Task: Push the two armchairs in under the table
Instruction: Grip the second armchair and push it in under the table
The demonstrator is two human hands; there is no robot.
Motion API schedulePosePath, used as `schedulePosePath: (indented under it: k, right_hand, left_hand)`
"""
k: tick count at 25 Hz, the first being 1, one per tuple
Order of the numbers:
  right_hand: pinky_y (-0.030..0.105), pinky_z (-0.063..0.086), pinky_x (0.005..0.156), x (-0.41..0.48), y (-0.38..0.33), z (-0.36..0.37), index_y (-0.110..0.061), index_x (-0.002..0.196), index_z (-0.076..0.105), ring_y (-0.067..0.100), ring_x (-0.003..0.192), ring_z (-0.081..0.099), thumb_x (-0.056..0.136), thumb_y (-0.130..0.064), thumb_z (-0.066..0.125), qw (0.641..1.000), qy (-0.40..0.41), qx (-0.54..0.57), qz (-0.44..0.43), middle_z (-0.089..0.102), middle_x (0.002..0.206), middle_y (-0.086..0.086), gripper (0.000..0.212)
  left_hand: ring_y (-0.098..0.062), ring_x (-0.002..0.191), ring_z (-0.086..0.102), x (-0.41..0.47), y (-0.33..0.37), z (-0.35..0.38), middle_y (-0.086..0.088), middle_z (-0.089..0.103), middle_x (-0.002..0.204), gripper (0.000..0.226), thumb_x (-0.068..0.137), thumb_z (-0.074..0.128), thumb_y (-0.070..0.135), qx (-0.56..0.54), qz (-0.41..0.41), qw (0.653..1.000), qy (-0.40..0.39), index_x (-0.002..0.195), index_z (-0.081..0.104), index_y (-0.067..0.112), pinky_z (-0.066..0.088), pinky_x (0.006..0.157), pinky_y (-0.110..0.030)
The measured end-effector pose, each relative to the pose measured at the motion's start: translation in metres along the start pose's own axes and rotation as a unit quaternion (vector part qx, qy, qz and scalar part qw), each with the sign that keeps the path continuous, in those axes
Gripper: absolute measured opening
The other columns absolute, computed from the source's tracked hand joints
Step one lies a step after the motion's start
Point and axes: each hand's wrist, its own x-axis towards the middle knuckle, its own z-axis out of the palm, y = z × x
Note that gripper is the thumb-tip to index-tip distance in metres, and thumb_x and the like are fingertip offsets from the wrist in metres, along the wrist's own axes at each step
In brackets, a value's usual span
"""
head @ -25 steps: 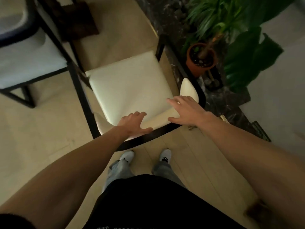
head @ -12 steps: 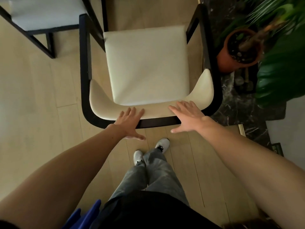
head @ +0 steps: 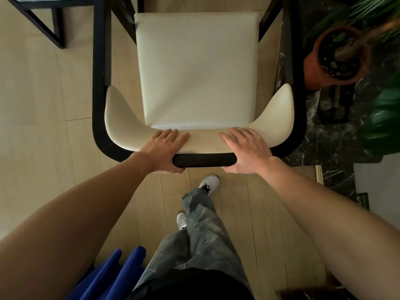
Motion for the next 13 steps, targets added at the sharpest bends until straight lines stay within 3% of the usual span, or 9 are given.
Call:
schedulePosePath:
  k: [13]
  right_hand:
    - [0.046, 0.037, 0.11, -0.0018, 0.0028, 0.0085, -0.017, 0.142, 0.043, 0.033, 0.129, 0.05, 0.064, -0.073, 0.065, 0.999, 0.034, 0.022, 0.003, 0.054, 0.141, 0.014, 0.098]
  left_hand:
    - [-0.033, 0.135, 0.04, -0.0041, -0.0027, 0.0066, -0.017, 0.044, 0.147, 0.102, 0.071, 0.052, 0.076, 0.008, 0.017, 0.999, 0.045, 0.149, 0.032, 0.012, 0.029, 0.113, -0.044]
